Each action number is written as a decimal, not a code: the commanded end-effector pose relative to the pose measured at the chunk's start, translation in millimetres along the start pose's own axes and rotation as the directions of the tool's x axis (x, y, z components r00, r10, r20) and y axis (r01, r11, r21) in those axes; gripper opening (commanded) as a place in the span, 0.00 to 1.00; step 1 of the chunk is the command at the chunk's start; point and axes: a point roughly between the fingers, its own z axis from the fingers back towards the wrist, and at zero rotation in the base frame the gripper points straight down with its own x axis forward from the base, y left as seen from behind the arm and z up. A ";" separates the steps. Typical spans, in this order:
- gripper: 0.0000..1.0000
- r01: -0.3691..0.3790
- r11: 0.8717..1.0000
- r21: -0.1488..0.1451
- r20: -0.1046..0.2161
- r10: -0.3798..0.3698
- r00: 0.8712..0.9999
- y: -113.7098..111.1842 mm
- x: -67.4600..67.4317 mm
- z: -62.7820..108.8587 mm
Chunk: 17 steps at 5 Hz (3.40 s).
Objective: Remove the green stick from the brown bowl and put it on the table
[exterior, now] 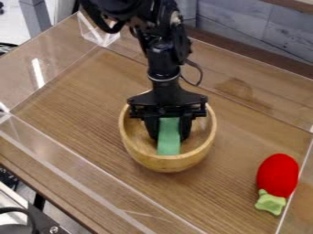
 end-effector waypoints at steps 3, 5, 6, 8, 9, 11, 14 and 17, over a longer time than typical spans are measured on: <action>0.00 0.062 0.998 0.009 -0.004 -0.062 0.998 -7.9 -3.6 -8.0; 0.00 0.052 0.999 0.011 -0.007 -0.052 0.999 -7.1 -0.3 -6.0; 0.00 0.087 0.996 -0.030 -0.001 -0.087 0.996 -11.6 0.8 16.0; 0.00 0.180 0.980 -0.079 -0.001 -0.181 0.984 13.8 6.8 34.7; 0.00 0.125 0.988 -0.088 0.014 -0.124 0.992 33.3 10.6 32.3; 0.00 0.110 0.990 -0.092 0.011 -0.109 0.994 47.2 12.2 17.7; 0.00 0.133 0.987 -0.092 -0.005 -0.134 0.991 57.7 22.6 9.0; 0.00 0.191 0.977 -0.095 -0.028 -0.194 0.981 71.2 19.7 -10.6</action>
